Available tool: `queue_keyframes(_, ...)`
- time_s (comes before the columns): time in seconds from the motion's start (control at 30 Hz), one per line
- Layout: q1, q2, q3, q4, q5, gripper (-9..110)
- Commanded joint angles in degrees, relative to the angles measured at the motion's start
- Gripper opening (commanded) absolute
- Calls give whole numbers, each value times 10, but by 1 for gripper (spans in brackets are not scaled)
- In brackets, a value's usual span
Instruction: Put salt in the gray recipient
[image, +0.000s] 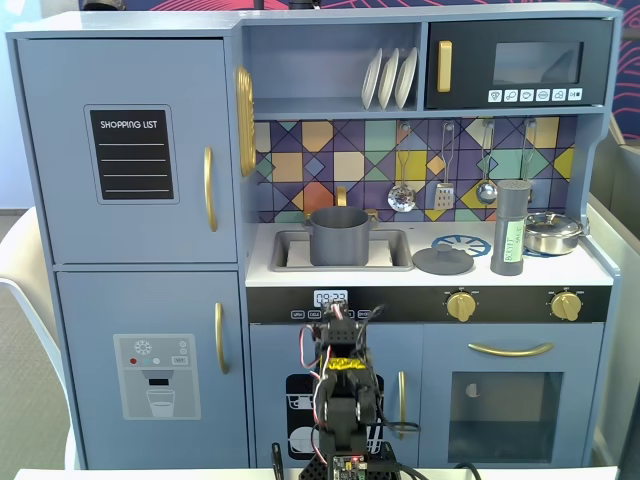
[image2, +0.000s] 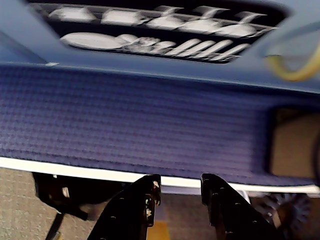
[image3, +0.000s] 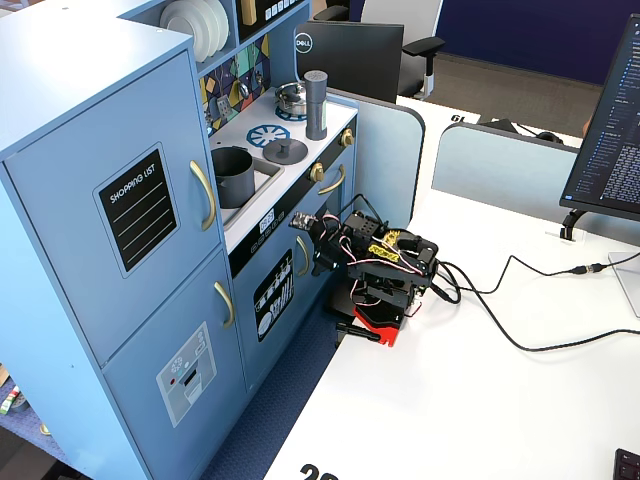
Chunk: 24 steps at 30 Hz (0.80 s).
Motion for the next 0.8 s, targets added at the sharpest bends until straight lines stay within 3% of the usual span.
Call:
queue_keyframes(0.0,-11,21,27,-13,25,0)
queue_keyframes(0.17,-35,47,27,30,72,0)
queue_keyframes(0.27,-41,47,28,86,21,1)
queue_keyframes(0.77,-40,47,28,85,37,3)
